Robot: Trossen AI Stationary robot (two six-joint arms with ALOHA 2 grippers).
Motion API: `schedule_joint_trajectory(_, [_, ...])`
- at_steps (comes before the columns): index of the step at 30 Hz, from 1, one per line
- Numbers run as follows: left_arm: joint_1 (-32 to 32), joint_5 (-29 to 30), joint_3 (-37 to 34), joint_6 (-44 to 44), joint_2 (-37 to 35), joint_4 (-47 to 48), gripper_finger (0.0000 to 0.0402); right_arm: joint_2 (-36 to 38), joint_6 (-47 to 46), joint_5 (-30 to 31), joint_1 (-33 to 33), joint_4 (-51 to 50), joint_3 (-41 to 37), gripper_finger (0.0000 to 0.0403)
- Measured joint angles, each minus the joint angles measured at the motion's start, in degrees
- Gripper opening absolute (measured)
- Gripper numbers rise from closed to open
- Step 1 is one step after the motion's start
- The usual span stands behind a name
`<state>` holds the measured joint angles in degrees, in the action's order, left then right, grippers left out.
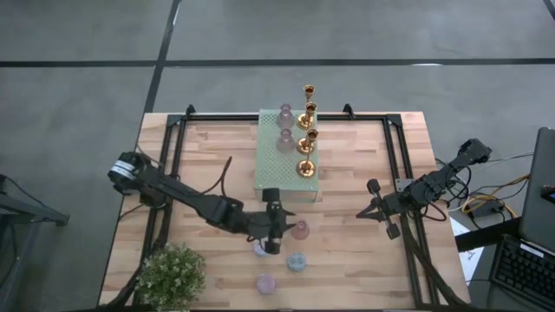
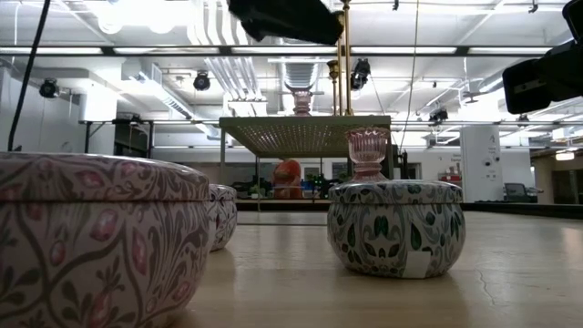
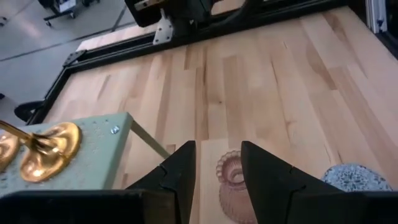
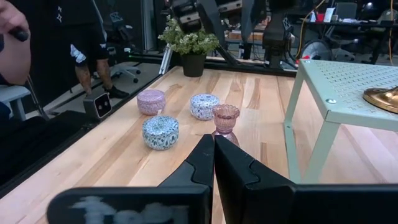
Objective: Pick & Place candle stick holders
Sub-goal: Put the pink candle holder on the shelf align with other pink candle holders
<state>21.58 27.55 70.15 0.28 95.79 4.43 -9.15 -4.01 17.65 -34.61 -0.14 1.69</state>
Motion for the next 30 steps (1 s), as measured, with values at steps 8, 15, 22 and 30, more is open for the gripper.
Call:
schedule_joint_trajectory(8, [0.0,0.6,-2.2,0.0,0.0,-3.8,0.0131,0.0,0.0,0.0,0.0,0.0,0.0,0.0008])
schedule_joint_trajectory(15, [0.0,0.6,-2.2,0.0,0.0,-4.2,0.0131,0.0,0.0,0.0,0.0,0.0,0.0,0.0008])
schedule_joint_trajectory(22, [0.0,0.6,-2.2,0.0,0.0,-4.7,0.0131,0.0,0.0,0.0,0.0,0.0,0.0,0.0008])
schedule_joint_trajectory(30, [0.0,-2.2,-2.8,0.8,0.0,-7.6,0.0131,0.0,0.0,0.0,0.0,0.0,0.0,0.0008])
